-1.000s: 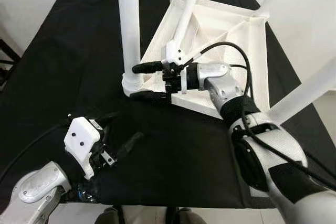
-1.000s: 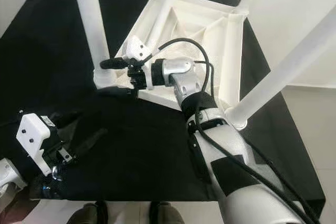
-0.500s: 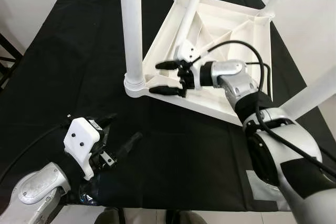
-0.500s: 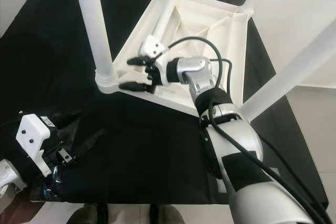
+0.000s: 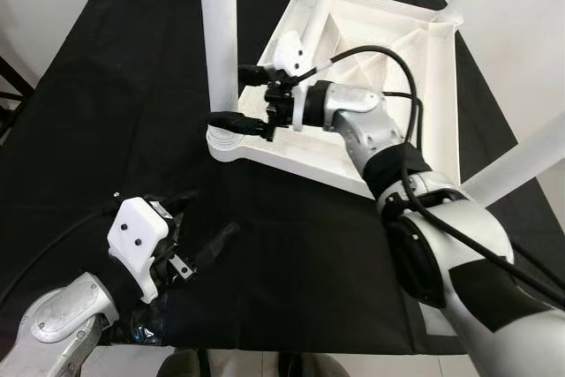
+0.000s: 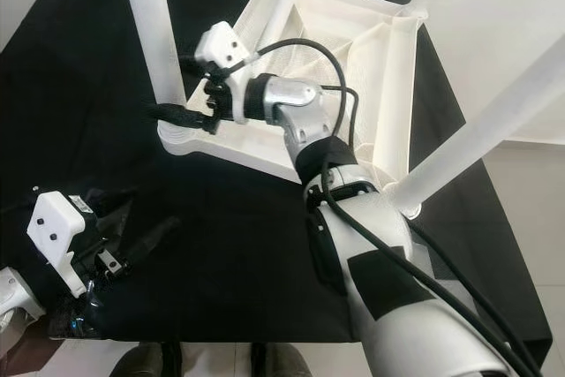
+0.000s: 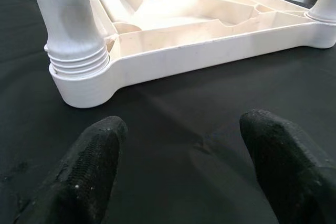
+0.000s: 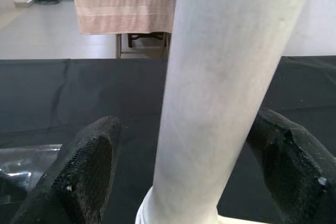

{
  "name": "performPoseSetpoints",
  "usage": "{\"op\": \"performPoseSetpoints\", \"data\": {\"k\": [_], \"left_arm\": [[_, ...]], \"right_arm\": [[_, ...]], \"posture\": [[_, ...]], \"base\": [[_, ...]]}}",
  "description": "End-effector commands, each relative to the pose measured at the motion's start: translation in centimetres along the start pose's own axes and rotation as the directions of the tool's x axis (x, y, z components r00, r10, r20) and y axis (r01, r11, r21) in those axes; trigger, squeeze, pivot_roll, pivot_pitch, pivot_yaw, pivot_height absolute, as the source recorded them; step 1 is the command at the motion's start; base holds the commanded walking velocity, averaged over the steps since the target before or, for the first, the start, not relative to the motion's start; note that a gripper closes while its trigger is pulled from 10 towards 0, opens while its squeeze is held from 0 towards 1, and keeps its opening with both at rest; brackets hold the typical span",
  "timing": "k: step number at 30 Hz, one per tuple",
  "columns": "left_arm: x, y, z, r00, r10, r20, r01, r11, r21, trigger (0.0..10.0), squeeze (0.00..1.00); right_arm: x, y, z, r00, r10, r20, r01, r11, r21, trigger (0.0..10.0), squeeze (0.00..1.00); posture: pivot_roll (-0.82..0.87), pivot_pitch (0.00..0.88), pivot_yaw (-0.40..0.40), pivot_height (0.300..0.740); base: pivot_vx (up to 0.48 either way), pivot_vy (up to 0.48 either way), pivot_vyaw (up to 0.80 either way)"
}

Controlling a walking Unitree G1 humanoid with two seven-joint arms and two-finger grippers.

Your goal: Building children table

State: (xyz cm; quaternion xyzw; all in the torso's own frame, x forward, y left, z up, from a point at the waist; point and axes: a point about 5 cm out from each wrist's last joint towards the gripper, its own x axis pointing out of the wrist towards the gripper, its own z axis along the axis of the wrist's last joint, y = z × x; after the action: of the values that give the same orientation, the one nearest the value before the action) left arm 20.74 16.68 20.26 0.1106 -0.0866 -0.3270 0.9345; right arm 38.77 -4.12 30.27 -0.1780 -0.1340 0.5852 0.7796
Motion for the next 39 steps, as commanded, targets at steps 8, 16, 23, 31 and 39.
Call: {"op": "performPoseSetpoints", "data": {"k": [8,16,23,31,39], "left_arm": [[-0.4,-0.7,0.3,1.000,-0.020,-0.012,0.020,1.000,-0.003,10.0,0.00],[-0.3,-0.7,0.3,1.000,-0.020,-0.012,0.020,1.000,-0.004,10.0,0.00],[-0.2,-0.6,0.2,1.000,-0.016,-0.008,0.016,1.000,-0.004,10.0,0.00],[-0.1,-0.4,0.0,1.000,-0.027,-0.004,0.027,1.000,-0.009,10.0,0.00],[0.2,-0.4,-0.2,0.999,-0.048,0.000,0.048,0.999,-0.015,10.0,0.00]], "right_arm": [[1.2,0.2,0.5,1.000,-0.003,-0.008,0.003,1.000,-0.001,0.0,0.00],[0.5,0.3,-1.0,0.998,-0.034,-0.059,0.035,0.999,0.006,0.0,0.00],[-2.7,-0.3,-5.6,0.920,-0.286,-0.269,0.313,0.947,0.065,0.0,0.00],[-8.2,6.6,-8.2,0.618,-0.666,-0.418,0.760,0.642,0.101,0.0,0.00],[-7.2,9.2,-6.8,0.640,-0.660,-0.394,0.747,0.655,0.115,0.0,0.00]], "posture": [[0.20,0.331,-0.128,0.740],[0.19,0.324,-0.130,0.740],[0.14,0.313,-0.153,0.740],[0.10,0.307,-0.119,0.740],[0.11,0.300,-0.119,0.740]], "base": [[0.000,0.000,0.00],[0.000,0.000,0.00],[0.000,0.000,0.00],[0.000,0.000,0.00],[0.000,0.000,0.00]]}}
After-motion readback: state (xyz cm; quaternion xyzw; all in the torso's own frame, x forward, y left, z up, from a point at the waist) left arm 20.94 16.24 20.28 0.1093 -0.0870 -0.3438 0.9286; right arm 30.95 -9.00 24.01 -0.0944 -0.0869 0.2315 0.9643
